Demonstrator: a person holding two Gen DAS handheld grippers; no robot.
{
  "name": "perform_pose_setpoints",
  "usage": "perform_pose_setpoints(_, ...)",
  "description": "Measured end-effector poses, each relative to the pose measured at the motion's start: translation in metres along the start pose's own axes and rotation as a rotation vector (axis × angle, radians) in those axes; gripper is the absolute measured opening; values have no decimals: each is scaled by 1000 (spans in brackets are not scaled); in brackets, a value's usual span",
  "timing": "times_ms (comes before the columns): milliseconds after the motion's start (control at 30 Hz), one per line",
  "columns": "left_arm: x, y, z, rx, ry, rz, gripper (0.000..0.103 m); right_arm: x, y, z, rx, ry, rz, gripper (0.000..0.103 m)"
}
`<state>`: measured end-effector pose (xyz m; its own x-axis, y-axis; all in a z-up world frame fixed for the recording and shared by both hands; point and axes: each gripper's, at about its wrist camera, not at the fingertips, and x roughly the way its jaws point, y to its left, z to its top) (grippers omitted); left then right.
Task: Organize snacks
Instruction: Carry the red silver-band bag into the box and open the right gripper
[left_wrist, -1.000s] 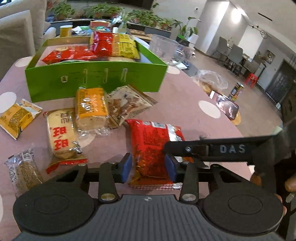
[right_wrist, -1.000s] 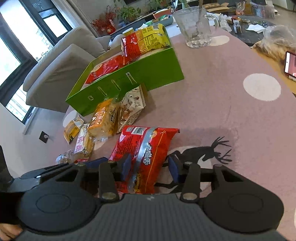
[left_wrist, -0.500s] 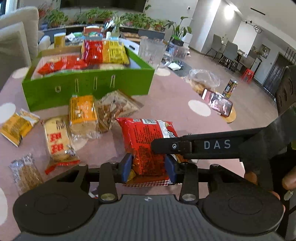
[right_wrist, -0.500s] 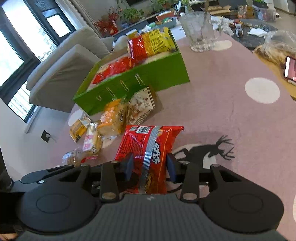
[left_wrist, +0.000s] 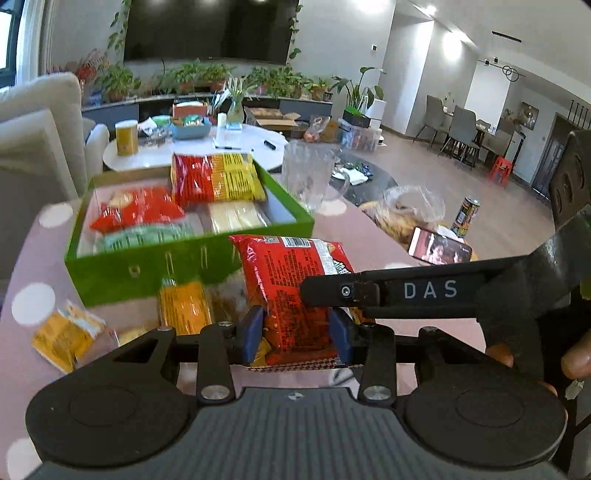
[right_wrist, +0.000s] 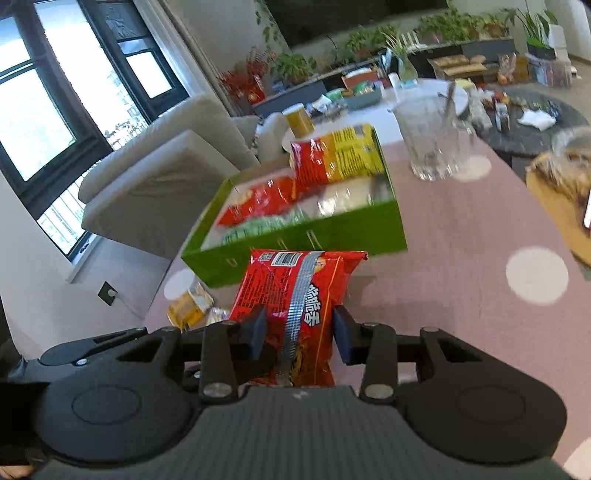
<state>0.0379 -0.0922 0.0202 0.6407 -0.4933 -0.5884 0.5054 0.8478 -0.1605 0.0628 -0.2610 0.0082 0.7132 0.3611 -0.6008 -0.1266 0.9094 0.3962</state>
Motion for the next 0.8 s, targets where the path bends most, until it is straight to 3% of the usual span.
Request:
perform_pose_setpoints(533, 44, 23, 82, -4, -70, 50, 37, 34, -5, 79, -91, -87, 32, 9)
perform_pose_setpoints(800, 81, 43, 97, -53, -82, 71, 37, 66, -16, 103, -127, -92, 34, 9)
